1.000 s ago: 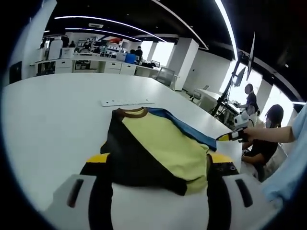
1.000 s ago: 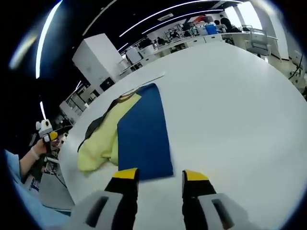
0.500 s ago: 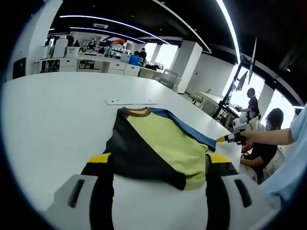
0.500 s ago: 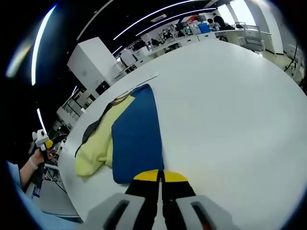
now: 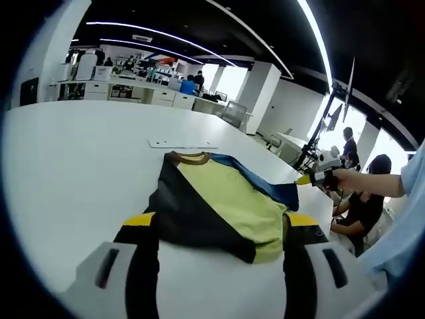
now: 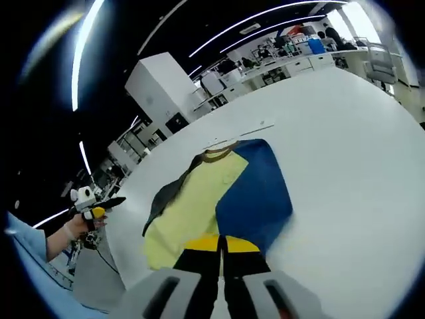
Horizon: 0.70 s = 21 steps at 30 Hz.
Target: Fold the garment on the visible template until the final outline fits inside the template.
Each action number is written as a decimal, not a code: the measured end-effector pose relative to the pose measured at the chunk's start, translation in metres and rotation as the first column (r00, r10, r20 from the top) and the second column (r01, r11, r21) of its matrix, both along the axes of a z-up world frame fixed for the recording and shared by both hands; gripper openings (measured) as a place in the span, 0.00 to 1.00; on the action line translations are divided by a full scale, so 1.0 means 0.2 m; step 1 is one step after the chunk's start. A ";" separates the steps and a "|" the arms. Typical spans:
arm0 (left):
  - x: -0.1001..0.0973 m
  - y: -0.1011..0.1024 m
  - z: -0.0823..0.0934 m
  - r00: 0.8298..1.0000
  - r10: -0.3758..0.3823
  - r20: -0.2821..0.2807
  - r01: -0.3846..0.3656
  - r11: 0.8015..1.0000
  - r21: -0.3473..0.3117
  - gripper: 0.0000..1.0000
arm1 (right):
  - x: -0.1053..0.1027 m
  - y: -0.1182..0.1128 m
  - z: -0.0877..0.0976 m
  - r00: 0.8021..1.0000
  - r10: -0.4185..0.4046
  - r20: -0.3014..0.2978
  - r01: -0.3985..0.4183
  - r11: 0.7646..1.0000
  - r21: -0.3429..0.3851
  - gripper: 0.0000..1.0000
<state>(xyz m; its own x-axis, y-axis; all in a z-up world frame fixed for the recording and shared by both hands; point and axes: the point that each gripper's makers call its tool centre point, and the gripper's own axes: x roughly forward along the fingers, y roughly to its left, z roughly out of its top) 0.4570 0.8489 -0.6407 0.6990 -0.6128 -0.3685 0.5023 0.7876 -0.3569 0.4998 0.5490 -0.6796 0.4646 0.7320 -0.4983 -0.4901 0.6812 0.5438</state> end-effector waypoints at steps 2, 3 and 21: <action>-0.01 0.00 0.00 1.000 0.004 0.002 -0.004 1.000 -0.005 0.73 | 0.01 0.08 -0.03 0.999 0.039 0.002 -0.039 0.999 -0.014 0.00; -0.01 0.00 0.00 1.000 0.007 0.002 -0.007 1.000 -0.007 0.73 | 0.01 0.12 -0.05 0.998 0.061 -0.003 -0.062 0.998 -0.025 0.00; -0.05 0.04 -0.01 0.999 0.031 -0.010 -0.031 0.999 -0.016 0.71 | 0.05 0.25 -0.31 0.993 0.100 -0.070 -0.108 0.987 -0.121 0.00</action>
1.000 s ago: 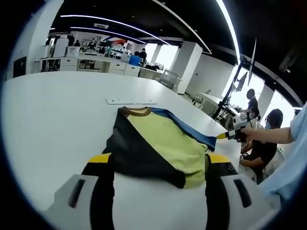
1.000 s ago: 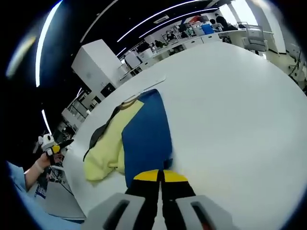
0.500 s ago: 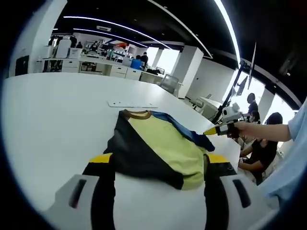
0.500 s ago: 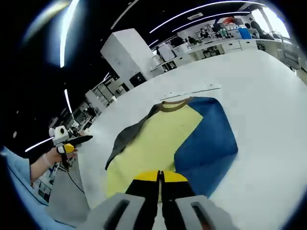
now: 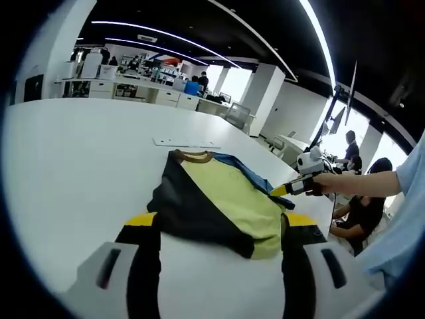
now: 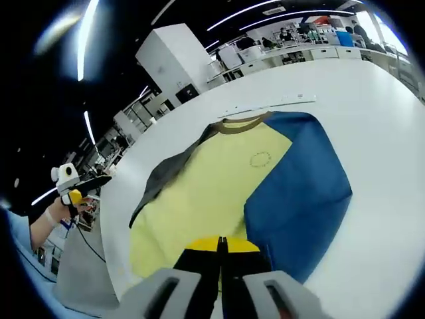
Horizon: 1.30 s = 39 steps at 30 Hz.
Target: Fold the garment on the visible template until the final outline fits inside the template.
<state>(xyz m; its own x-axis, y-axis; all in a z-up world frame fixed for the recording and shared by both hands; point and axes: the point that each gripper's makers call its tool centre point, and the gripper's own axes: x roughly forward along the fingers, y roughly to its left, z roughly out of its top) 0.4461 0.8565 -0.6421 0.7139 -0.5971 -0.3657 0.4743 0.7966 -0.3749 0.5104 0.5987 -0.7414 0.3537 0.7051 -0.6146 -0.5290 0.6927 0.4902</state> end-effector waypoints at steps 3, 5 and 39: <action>0.00 -0.01 0.00 1.000 -0.004 0.000 0.004 1.000 -0.002 0.71 | -0.01 0.00 0.01 1.000 0.002 0.003 -0.002 1.000 -0.002 0.00; 0.00 -0.03 0.00 1.000 -0.006 0.000 0.006 1.000 -0.007 0.71 | -0.01 -0.01 0.03 1.000 0.018 0.015 -0.018 1.000 -0.002 0.00; -0.04 -0.01 -0.03 1.000 0.010 -0.029 -0.011 0.999 -0.035 0.70 | 0.03 -0.15 -0.01 0.994 0.104 0.043 -0.098 0.987 -0.128 0.21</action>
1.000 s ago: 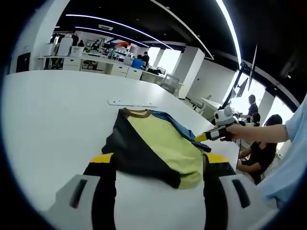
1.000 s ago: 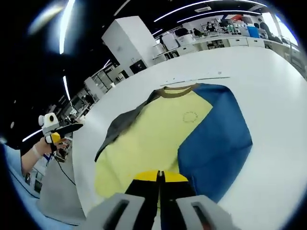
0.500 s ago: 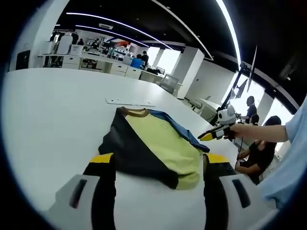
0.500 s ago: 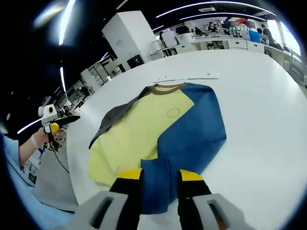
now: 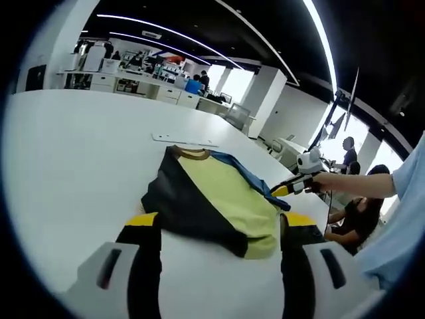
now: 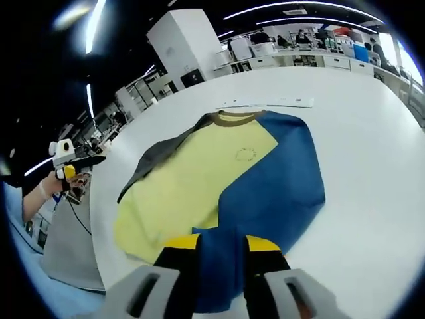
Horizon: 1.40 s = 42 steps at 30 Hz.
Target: Fold the garment on the visible template until the final outline fits inside the template.
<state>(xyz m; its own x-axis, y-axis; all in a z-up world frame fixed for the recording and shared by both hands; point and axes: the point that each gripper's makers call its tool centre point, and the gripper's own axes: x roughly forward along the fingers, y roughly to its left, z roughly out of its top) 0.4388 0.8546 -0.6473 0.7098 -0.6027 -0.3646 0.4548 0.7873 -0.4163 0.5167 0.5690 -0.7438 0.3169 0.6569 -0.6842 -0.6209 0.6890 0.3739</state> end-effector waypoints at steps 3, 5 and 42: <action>0.00 0.01 0.00 1.000 0.005 -0.002 -0.005 1.000 -0.001 0.69 | 0.00 0.01 -0.01 1.000 0.009 -0.008 -0.009 1.000 0.001 0.15; 0.00 0.01 0.00 1.000 0.008 -0.004 -0.008 1.000 -0.001 0.69 | 0.00 0.01 -0.02 1.000 0.019 -0.007 -0.019 1.000 -0.006 0.12; 0.10 -0.16 0.02 0.998 -0.043 0.036 0.042 0.999 0.008 0.56 | 0.13 -0.70 0.16 0.965 -0.247 0.090 0.250 0.968 -0.023 0.00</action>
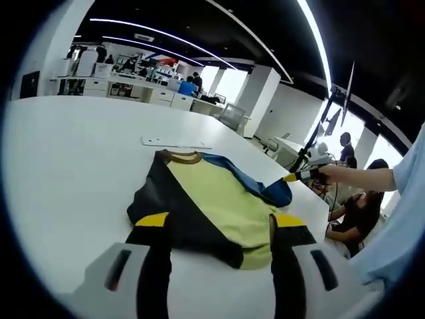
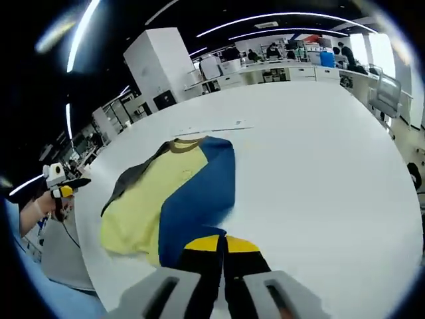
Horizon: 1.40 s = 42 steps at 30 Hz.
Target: Fold the garment on the visible template until the final outline fits inside the template.
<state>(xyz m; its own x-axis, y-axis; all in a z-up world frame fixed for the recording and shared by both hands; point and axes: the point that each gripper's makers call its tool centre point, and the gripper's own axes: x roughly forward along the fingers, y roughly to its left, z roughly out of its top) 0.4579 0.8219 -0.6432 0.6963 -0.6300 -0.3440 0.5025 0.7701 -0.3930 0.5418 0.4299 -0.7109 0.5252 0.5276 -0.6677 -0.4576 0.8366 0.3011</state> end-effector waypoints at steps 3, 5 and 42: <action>0.01 0.00 0.00 1.000 0.003 0.003 -0.003 1.000 0.009 0.57 | 0.01 -0.12 -0.01 0.999 -0.053 -0.003 0.053 0.999 -0.005 0.00; 0.02 0.00 0.00 1.000 0.011 0.000 -0.011 1.000 0.006 0.57 | 0.02 -0.20 -0.02 0.996 -0.092 -0.002 0.092 0.996 -0.016 0.00; 0.14 0.03 -0.06 0.993 0.106 -0.055 -0.105 0.994 0.009 0.55 | 0.57 -1.03 -0.19 0.958 -0.286 0.026 0.281 0.915 -0.289 0.00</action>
